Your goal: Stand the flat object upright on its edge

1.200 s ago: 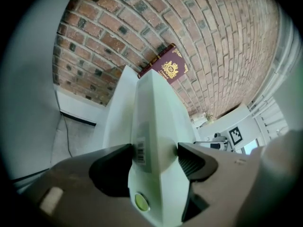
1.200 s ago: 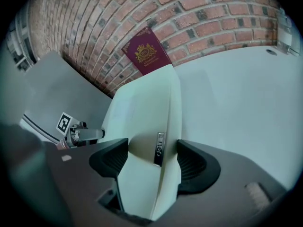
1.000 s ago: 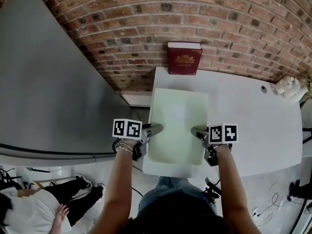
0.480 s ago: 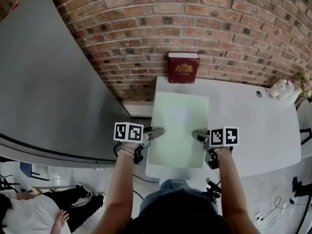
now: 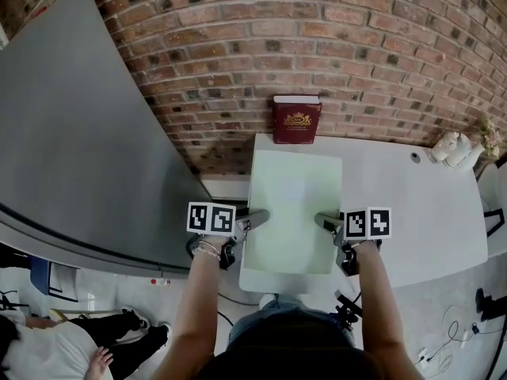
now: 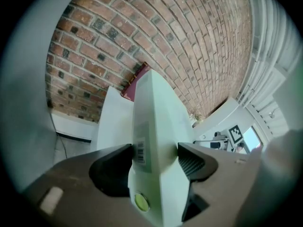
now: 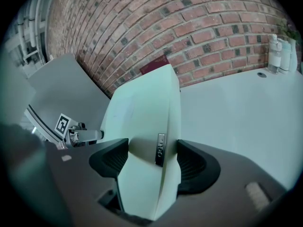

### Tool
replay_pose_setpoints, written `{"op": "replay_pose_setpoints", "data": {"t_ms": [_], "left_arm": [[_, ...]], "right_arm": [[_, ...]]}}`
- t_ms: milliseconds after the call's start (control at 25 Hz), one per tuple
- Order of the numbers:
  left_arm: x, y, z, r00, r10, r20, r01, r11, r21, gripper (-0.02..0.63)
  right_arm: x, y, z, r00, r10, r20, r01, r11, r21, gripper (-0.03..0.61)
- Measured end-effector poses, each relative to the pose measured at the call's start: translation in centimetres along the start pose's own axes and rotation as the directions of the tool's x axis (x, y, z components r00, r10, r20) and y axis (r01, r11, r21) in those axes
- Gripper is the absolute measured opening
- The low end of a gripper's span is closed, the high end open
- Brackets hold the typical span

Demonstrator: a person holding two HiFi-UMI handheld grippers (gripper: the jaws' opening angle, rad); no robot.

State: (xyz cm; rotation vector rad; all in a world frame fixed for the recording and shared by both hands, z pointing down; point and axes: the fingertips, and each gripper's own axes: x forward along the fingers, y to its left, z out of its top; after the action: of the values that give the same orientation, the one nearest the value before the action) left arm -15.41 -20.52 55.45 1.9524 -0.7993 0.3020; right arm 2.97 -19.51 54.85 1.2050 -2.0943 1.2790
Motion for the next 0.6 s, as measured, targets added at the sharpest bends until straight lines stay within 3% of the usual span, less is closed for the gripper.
{"op": "replay_pose_setpoints", "data": {"t_ms": [600], "left_arm": [[-1.9,-2.8,4.3,0.989,-0.027,0.147,0.007,0.991,0.133,0.313]], "right_arm": [[-2.6,2.3,4.3,0.985,0.016,0.174,0.001,0.995,-0.101,0.319]]}}
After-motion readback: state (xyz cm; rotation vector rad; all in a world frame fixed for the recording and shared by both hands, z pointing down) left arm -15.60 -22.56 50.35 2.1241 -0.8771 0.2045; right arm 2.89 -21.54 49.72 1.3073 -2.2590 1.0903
